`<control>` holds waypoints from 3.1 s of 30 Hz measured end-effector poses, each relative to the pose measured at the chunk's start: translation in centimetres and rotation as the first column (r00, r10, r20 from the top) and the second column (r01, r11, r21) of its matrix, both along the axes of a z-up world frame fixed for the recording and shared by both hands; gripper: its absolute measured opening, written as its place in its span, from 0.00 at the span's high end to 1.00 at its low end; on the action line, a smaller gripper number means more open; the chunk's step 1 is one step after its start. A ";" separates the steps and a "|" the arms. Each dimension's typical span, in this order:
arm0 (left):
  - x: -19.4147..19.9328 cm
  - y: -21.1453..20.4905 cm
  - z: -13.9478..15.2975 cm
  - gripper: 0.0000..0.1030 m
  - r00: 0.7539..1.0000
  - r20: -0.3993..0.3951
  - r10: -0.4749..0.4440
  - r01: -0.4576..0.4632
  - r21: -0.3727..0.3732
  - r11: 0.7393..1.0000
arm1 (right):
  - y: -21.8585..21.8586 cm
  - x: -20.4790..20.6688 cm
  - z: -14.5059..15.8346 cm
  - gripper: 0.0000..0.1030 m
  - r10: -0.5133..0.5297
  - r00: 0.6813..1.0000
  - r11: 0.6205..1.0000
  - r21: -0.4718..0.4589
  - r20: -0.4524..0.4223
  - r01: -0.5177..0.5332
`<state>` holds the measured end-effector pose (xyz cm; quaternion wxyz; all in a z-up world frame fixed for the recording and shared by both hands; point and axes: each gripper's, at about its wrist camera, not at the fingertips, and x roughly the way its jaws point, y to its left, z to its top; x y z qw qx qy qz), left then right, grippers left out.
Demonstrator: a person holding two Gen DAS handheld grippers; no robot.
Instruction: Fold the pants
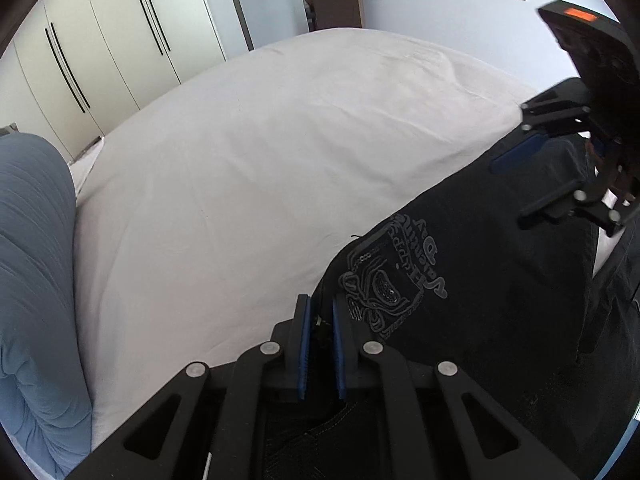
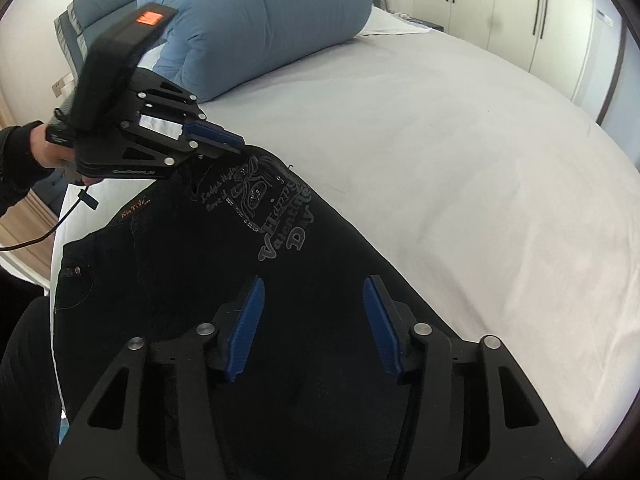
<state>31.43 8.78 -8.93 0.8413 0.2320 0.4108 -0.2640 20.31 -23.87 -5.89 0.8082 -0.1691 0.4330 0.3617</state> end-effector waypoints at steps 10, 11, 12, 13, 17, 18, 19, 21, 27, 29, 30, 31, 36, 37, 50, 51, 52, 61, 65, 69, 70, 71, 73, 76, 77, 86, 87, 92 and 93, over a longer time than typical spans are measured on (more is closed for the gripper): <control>-4.5 -1.7 -0.2 0.90 0.991 0.123 -0.056 0.053 0.028 0.998 | 4.2 2.0 -0.1 0.59 0.099 0.994 0.987 -0.133 0.056 -0.091; -4.5 -1.9 -0.1 0.90 0.988 0.139 -0.067 0.062 0.040 0.997 | 4.6 2.4 -0.2 0.59 0.111 0.993 0.984 -0.148 0.047 -0.103; -5.0 -2.0 0.2 0.90 0.986 0.152 -0.074 0.068 0.044 0.997 | 4.9 2.7 -0.2 0.59 0.127 0.991 0.980 -0.156 0.029 -0.121; -5.2 -2.4 0.3 0.90 0.984 0.161 -0.077 0.071 0.043 0.997 | 5.1 3.3 -0.3 0.59 0.146 0.989 0.977 -0.161 0.010 -0.142; -5.6 -2.6 0.6 0.90 0.979 0.186 -0.088 0.081 0.046 0.996 | 6.0 3.9 -0.8 0.59 0.220 0.974 0.953 -0.203 -0.047 -0.225; -5.6 -2.5 0.5 0.90 0.979 0.184 -0.089 0.081 0.048 0.996 | 6.3 4.0 -0.8 0.59 0.232 0.971 0.946 -0.218 -0.055 -0.238; -5.6 -2.4 0.4 0.90 0.980 0.181 -0.087 0.079 0.049 0.996 | 6.4 4.1 -0.7 0.63 0.237 0.970 0.944 -0.222 -0.060 -0.245; -5.3 -2.2 0.3 0.90 0.981 0.176 -0.080 0.073 0.043 0.996 | 6.6 4.3 -0.4 0.71 0.231 0.970 0.947 -0.211 -0.073 -0.242; -5.6 -2.0 0.3 0.90 0.983 0.175 -0.063 0.059 0.030 0.998 | 7.4 3.1 0.0 0.95 0.212 0.976 0.950 -0.221 -0.059 -0.219; -5.9 -1.7 0.6 0.90 0.983 0.177 -0.054 0.051 0.025 0.998 | 6.8 3.0 0.8 0.96 0.165 0.984 0.968 -0.182 -0.059 -0.174; -6.1 -1.7 0.7 0.90 0.983 0.178 -0.050 0.047 0.022 0.999 | 6.7 2.8 1.1 0.96 0.141 0.988 0.976 -0.161 -0.057 -0.149; -6.6 -1.7 0.8 0.90 0.983 0.180 -0.044 0.042 0.020 0.999 | 6.5 2.7 1.4 0.96 0.120 0.991 0.982 -0.140 -0.065 -0.128; -8.0 -1.2 1.0 0.90 0.983 0.181 -0.024 0.022 0.012 1.000 | 5.3 0.6 2.2 0.96 -0.020 0.992 0.999 -0.050 -0.124 0.014; -8.5 -1.1 1.1 0.90 0.983 0.182 -0.020 0.019 0.010 1.000 | 5.2 0.2 2.5 0.96 -0.056 0.988 0.998 -0.019 -0.144 0.054; -16.4 1.2 0.5 0.90 0.994 0.107 0.013 -0.010 -0.035 0.999 | 1.5 -9.9 -0.1 0.96 -0.173 0.875 0.885 0.318 -0.452 0.340; -17.1 1.3 0.4 0.90 0.995 0.096 0.016 -0.011 -0.044 0.999 | 1.2 -10.7 -0.2 0.96 -0.170 0.868 0.880 0.325 -0.467 0.347; -18.0 1.5 0.1 0.90 0.996 0.082 0.018 -0.013 -0.055 0.998 | 1.6 -12.1 -0.4 0.96 -0.168 0.858 0.873 0.332 -0.485 0.358; -24.7 1.5 -4.1 0.90 0.999 -0.003 -0.044 0.044 0.002 0.999 | 7.4 -23.5 -2.2 0.96 -0.151 0.937 0.977 0.097 -0.315 0.190; -26.7 2.1 -5.5 0.90 0.999 -0.024 -0.044 0.044 0.017 0.999 | 10.8 -28.1 -2.6 0.96 -0.110 0.970 0.994 -0.028 -0.217 0.107; -27.6 3.2 -6.2 0.90 0.997 -0.063 -0.036 0.035 -0.006 0.999 | 14.2 -31.6 -3.4 0.96 -0.077 0.984 0.992 -0.110 -0.160 0.059; -27.6 3.5 -6.3 0.90 0.996 -0.076 -0.036 0.035 -0.014 0.999 | 14.9 -32.5 -3.5 0.96 -0.068 0.986 0.991 -0.126 -0.150 0.049; -27.8 3.7 -6.5 0.90 0.995 -0.091 -0.042 0.041 -0.022 0.999 | 15.6 -33.4 -3.7 0.96 -0.059 0.989 0.989 -0.142 -0.139 0.039; -28.0 4.1 -6.8 0.90 0.991 -0.115 -0.063 0.060 -0.030 0.998 | 16.9 -34.8 -4.4 0.96 -0.029 0.995 0.981 -0.194 -0.097 0.010; -28.9 4.0 -7.4 0.90 0.989 -0.118 -0.092 0.090 -0.021 0.996 | 18.1 -37.0 -5.0 0.96 0.006 0.998 0.966 -0.257 -0.055 -0.020; -29.1 3.9 -7.6 0.90 0.988 -0.123 -0.096 0.095 -0.017 0.995 | 18.4 -37.0 -5.3 0.96 0.011 0.998 0.964 -0.265 -0.054 -0.025; -29.1 4.4 -7.5 0.90 0.982 -0.134 -0.136 0.132 -0.034 0.991 | 20.8 -40.5 -5.8 0.96 0.076 0.997 0.930 -0.364 0.032 -0.059; -28.8 4.3 -7.4 0.90 0.981 -0.136 -0.138 0.135 -0.034 0.990 | 21.0 -40.7 -5.9 0.96 0.074 0.997 0.930 -0.363 0.030 -0.058; -29.1 4.6 -7.4 0.90 0.981 -0.132 -0.141 0.136 -0.045 0.990 | 20.0 -41.2 -5.8 0.96 0.067 0.997 0.928 -0.370 0.032 -0.050; -29.0 4.6 -7.5 0.89 0.981 -0.130 -0.142 0.138 -0.040 0.990 | 20.0 -41.4 -6.0 0.96 0.069 0.997 0.926 -0.374 0.035 -0.052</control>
